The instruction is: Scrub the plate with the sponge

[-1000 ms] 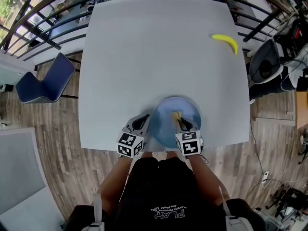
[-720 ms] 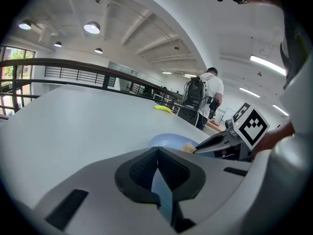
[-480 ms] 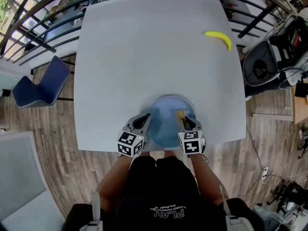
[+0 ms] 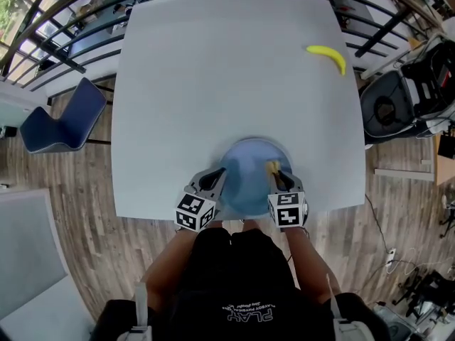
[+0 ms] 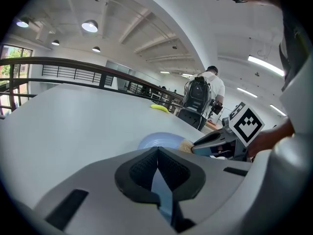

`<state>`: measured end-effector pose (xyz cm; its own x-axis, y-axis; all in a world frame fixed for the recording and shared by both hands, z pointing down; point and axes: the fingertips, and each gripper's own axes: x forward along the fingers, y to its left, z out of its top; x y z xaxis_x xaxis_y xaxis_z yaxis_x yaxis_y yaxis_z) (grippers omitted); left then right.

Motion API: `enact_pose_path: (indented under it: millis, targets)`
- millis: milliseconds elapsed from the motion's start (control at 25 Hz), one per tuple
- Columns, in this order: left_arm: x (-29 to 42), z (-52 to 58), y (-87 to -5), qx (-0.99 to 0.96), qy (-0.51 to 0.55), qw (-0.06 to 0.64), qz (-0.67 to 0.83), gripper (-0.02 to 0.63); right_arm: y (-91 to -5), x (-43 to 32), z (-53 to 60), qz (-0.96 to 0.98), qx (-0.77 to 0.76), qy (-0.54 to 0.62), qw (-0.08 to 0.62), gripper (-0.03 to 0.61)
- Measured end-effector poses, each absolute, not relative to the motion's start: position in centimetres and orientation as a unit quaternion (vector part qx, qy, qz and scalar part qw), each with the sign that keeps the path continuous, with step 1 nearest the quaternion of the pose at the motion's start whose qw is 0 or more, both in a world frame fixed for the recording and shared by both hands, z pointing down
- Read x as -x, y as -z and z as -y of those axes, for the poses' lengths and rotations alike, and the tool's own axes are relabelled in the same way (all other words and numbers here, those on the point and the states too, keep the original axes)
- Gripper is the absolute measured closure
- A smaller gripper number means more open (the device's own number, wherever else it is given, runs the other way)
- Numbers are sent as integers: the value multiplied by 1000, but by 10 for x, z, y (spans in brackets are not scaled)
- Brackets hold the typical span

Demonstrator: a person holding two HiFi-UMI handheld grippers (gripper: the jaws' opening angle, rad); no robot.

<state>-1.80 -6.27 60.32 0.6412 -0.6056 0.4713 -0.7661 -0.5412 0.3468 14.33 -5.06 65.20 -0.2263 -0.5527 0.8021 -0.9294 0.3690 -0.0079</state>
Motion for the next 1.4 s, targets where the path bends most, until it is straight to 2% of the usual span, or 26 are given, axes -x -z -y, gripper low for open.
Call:
enact_pose_path:
  millis: [360,840,1400]
  targets:
    - [31,52,-602,-859,-140,275,408,600,-642,-82,38,776,-452,-260,356,511]
    - [67,31,-611,-841,-136,286,439,600,-650,-18,7,806,-383,-256,371,511]
    - [45,44,-604,-858,-140,273,412,600,-660,-64,3,780,-427,-263,374,511]
